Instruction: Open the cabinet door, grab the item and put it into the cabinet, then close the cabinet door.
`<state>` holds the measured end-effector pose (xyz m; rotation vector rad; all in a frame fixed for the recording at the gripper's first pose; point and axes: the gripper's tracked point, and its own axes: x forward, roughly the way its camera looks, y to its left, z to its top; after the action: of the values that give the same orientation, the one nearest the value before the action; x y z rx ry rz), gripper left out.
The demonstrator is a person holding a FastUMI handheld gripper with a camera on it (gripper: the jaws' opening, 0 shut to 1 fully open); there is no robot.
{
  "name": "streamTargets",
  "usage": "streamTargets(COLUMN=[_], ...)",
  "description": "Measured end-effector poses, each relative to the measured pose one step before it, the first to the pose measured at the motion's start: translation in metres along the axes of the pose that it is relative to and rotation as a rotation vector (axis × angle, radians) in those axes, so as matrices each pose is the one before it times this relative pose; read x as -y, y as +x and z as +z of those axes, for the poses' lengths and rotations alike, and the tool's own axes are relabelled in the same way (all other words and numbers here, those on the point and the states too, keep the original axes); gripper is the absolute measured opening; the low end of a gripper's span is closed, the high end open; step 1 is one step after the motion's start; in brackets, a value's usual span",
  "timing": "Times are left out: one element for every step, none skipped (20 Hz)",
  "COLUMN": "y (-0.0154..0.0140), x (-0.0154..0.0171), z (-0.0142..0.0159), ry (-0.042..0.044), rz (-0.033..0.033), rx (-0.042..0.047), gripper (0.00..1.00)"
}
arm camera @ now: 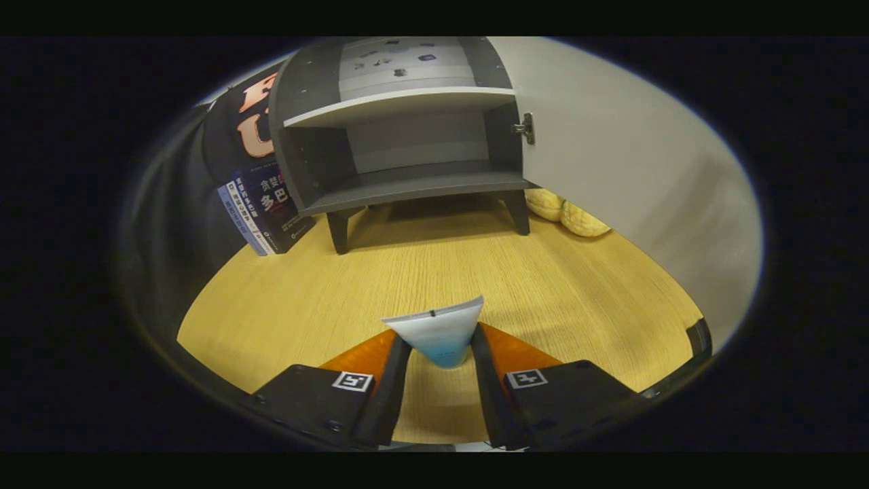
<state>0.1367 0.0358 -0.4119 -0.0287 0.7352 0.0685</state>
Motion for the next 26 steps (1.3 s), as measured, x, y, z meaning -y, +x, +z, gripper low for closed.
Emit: streamTargets(y=[-0.00375, -0.00604, -0.00901, -0.00947, -0.01045, -0.01078, -0.01128, -0.00916, -0.00946, -0.00807, -0.00779, -0.00459, -0.0039, -0.00134, 0.00056, 0.0035, 0.00549, 0.008, 0.00812, 0.01204, 0.01156, 0.01481, 0.01314, 0.01168, 0.01294, 0.01371], x=[-0.00068, -0.00201, -0.00114, -0.00117, 0.00038, -0.0034, -0.00605, -0.00708, -0.00578, -0.0051, -0.00453, -0.00593, -0.00666, -0.00704, -0.00646, -0.00536, -0.00583, -0.00485, -0.00418, -0.00553, -0.00487, -0.00657, -0.00418, -0.00248, -0.00225, -0.00214], z=[0.00363, 0.00634, 0.00896, 0.01059, 0.01139, 0.01045, 0.01343, 0.01657, 0.01761, 0.0201, 0.02329, 0.02492, 0.02672, 0.02399, 0.02287, 0.02121, 0.0225, 0.02014, 0.01888, 0.01464, 0.01223, 0.00864, 0.00748, 0.00552, 0.00507, 0.00326], ry=[-0.00527, -0.00918, -0.00859, -0.00535, 0.0, 0.00959, 0.01966, 0.0227, 0.01486, 0.0107, 0.00559, 0.00387, 0.00616, 0.00642, 0.00258, -0.00753, -0.01687, -0.01877, -0.01024, -0.00423, -0.00239, -0.0041, -0.00322, 0.00043, 0.00251, 0.00275], rz=[-0.00328, -0.00298, -0.00616, -0.01254, -0.01512, -0.00281, 0.00967, 0.01169, 0.01003, 0.00537, 0.00727, 0.01382, 0.018, 0.01652, 0.01339, 0.01532, 0.0159, 0.01224, 0.01061, 0.01166, 0.01111, 0.01274, 0.01191, 0.00558, 0.00501, 0.0014], rx=[0.00612, 0.01272, 0.02014, 0.02134, 0.01573, 0.01287, 0.02144, 0.03018, 0.03506, 0.0414, 0.04471, 0.0478, 0.04766, 0.03517, 0.03133, 0.03208, 0.03428, 0.02558, 0.02407, 0.01865, 0.00612, 0.00018, 0.00048, -0.00462, -0.00567, -0.0061], gripper=[0.58, 0.58, 0.58, 0.58, 0.58, 0.58, 0.58, 0.58, 0.58, 0.58, 0.58, 0.57, 0.57, 0.57, 0.57, 0.57, 0.57, 0.57, 0.57, 0.57, 0.57, 0.57, 0.57, 0.57, 0.57, 0.57])
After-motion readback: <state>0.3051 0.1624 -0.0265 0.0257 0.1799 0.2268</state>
